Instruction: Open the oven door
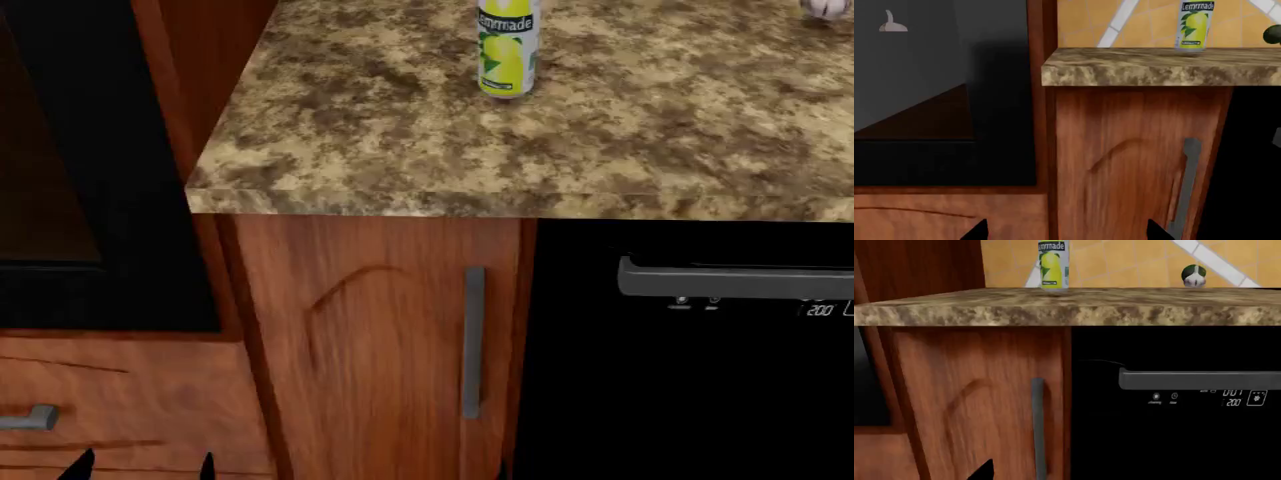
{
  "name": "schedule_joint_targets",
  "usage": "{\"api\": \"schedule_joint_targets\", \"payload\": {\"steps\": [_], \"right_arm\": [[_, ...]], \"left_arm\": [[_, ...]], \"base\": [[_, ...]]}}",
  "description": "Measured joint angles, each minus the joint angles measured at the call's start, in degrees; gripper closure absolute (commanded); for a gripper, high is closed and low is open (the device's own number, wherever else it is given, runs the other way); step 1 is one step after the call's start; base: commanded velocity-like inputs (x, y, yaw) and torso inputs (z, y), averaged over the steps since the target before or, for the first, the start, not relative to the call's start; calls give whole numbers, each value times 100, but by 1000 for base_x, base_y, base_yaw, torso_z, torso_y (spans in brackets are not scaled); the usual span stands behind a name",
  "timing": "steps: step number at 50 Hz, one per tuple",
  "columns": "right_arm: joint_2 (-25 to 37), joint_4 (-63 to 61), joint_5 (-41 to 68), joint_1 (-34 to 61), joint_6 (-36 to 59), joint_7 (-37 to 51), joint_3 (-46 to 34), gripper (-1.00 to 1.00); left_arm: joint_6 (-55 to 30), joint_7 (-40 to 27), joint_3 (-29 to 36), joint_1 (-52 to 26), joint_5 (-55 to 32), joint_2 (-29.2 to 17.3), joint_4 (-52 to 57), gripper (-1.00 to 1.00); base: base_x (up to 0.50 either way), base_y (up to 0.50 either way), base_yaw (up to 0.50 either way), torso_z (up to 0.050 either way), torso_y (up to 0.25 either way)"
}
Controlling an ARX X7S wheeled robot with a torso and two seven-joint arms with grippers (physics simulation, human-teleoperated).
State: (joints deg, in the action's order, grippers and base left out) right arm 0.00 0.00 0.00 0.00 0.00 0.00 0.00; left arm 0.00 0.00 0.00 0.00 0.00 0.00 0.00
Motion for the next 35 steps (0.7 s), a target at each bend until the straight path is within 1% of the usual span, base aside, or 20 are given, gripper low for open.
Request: {"api": "schedule_joint_targets", "payload": {"steps": [17,35], "right_arm": [[203,85,253,8,-77,212,-253,-100],[369,131,452,37,-102,357,-511,-100]], "left_arm": [[-4,-153,252,-5,-247,-197,2,-100],[12,-322,410,-17,-569,-350,7,-100]], "base": [[0,14,0,0,0],[0,481,0,0,0]]}}
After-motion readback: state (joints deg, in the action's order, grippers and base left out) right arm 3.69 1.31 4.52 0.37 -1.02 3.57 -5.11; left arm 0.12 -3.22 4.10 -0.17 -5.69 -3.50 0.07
